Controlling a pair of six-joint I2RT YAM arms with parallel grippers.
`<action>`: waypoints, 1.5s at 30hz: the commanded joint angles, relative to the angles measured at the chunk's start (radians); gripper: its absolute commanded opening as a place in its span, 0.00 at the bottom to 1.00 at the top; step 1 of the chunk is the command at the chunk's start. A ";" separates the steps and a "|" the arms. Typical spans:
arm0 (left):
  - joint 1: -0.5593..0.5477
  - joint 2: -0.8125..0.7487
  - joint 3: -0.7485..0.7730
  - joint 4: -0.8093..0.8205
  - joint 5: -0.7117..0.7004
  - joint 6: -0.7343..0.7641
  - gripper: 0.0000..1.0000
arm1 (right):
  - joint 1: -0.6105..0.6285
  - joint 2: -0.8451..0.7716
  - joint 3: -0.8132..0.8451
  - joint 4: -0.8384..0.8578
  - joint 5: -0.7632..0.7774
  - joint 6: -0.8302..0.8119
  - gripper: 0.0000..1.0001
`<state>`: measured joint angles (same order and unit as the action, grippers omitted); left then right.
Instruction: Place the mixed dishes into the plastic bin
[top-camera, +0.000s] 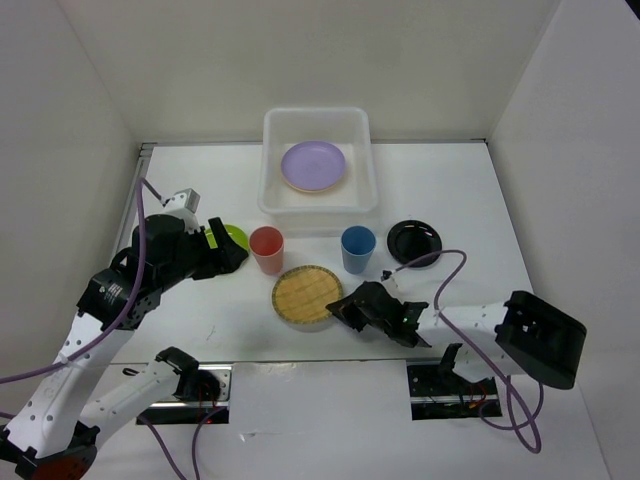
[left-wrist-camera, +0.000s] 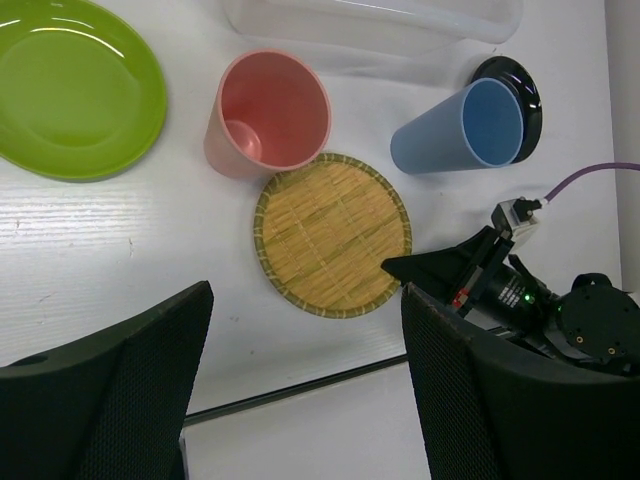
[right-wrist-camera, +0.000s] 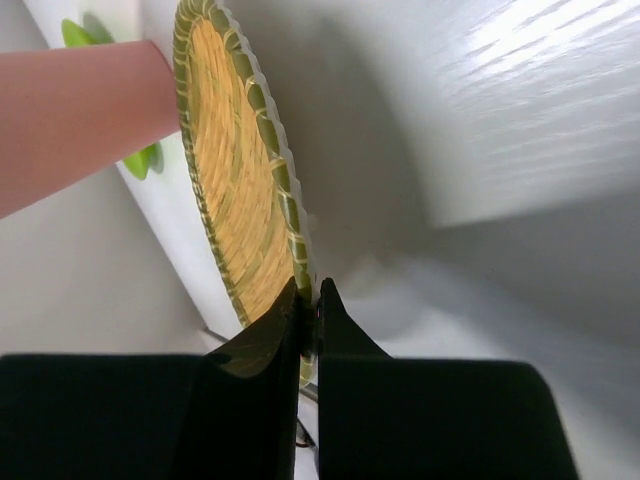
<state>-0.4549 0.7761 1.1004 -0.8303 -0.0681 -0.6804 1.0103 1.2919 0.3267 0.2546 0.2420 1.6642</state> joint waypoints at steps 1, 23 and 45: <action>0.005 -0.011 0.023 0.007 -0.010 0.022 0.83 | 0.007 -0.081 -0.009 -0.291 0.052 -0.065 0.00; 0.015 0.037 0.052 0.046 0.021 0.051 0.83 | -0.018 -0.640 0.317 -0.704 -0.233 -0.495 0.00; 0.015 -0.005 0.279 0.060 -0.052 0.071 0.83 | -0.608 0.295 1.052 -0.284 -0.395 -0.843 0.00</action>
<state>-0.4458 0.7597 1.3609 -0.7872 -0.1135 -0.6498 0.4049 1.5269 1.2545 -0.1566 -0.1177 0.8738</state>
